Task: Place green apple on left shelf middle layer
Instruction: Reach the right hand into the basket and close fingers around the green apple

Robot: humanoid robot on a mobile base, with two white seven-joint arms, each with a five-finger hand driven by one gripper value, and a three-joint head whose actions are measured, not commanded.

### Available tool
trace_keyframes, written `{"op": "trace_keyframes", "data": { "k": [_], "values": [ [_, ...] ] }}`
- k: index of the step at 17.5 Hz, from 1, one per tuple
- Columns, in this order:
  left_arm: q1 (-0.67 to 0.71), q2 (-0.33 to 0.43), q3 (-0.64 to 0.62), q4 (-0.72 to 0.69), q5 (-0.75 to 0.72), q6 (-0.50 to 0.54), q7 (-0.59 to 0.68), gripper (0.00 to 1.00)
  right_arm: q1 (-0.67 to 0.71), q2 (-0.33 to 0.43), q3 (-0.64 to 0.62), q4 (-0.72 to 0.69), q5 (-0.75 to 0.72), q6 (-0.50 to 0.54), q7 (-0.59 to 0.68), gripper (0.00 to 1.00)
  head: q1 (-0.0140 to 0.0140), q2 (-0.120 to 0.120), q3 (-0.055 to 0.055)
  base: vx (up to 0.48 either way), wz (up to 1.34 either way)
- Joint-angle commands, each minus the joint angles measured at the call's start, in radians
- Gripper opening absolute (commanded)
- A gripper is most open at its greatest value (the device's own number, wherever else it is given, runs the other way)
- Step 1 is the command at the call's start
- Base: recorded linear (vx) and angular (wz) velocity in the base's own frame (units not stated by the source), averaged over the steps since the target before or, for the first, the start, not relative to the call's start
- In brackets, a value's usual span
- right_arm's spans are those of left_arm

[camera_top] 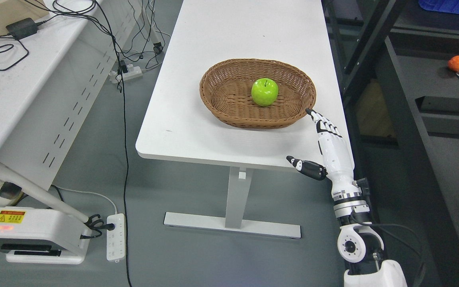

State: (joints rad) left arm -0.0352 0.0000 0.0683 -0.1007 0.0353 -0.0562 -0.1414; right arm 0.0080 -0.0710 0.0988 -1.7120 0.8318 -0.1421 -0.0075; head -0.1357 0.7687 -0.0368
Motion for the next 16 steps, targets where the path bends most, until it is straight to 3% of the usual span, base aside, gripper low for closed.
{"op": "trace_keyframes", "data": {
  "k": [1, 5, 11, 16],
  "values": [
    [0.000, 0.017, -0.002, 0.001, 0.000, -0.001, 0.000, 1.00, -0.023, -0.009, -0.001, -0.006, -0.026, -0.004, 0.015, 1.00, 0.0000, 0.000, 0.000, 0.246, 0.10],
    [0.000, 0.017, 0.001, -0.001, 0.000, -0.001, 0.000, 1.00, -0.057, -0.010, 0.001, -0.005, -0.089, -0.008, 0.035, 1.00, 0.0000, 0.000, 0.000, 0.213, 0.08],
    [0.000, 0.017, -0.002, -0.001, 0.000, -0.001, 0.000, 1.00, -0.118, -0.029, 0.067, 0.044, -0.071, -0.004, 0.243, 1.00, 0.0000, 0.000, 0.000, 0.190, -0.01],
    [0.000, 0.017, -0.002, -0.001, 0.000, -0.001, 0.000, 1.00, -0.163, -0.058, 0.137, 0.103, -0.045, -0.004, 0.297, 1.00, 0.0000, 0.000, 0.000, 0.151, 0.00]
  ]
}}
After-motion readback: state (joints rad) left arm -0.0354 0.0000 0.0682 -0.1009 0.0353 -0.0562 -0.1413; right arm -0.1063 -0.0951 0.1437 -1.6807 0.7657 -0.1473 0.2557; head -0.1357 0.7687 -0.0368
